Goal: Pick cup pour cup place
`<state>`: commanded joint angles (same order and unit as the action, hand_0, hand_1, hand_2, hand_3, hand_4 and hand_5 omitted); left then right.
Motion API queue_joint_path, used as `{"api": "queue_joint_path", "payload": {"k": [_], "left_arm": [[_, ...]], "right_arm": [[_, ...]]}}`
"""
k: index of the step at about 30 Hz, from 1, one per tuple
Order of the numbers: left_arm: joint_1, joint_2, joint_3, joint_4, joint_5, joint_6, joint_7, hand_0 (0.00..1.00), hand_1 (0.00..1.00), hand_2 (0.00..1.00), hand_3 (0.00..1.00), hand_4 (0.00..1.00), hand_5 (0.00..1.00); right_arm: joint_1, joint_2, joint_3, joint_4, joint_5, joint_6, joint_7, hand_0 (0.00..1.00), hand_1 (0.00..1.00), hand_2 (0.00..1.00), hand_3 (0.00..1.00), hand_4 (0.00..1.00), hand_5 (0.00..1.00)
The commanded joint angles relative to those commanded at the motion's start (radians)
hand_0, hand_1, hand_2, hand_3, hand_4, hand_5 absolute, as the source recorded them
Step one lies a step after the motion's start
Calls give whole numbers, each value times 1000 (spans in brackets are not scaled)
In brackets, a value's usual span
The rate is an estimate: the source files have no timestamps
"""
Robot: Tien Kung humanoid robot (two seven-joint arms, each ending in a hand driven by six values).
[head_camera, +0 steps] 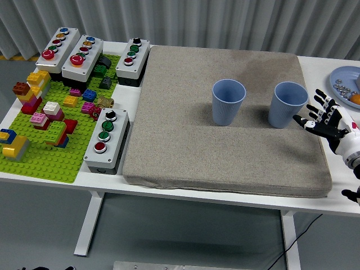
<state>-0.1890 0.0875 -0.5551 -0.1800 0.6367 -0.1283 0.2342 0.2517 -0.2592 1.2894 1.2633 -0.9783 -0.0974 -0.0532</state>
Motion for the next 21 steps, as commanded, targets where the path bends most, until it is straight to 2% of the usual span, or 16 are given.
{"api": "queue_joint_path", "payload": {"k": [7, 21], "left_arm": [[-1, -1, 3, 0, 2, -1, 0, 776, 762, 817, 651, 505, 998], [1, 1, 10, 0, 1, -2, 1, 776, 763, 816, 650, 504, 998]], "right_arm": [[5, 9, -29, -28, 25, -34, 31, 974, 906, 990, 944, 864, 214], [46, 23, -44, -80, 25, -50, 49, 969, 905, 986, 934, 856, 219]]}}
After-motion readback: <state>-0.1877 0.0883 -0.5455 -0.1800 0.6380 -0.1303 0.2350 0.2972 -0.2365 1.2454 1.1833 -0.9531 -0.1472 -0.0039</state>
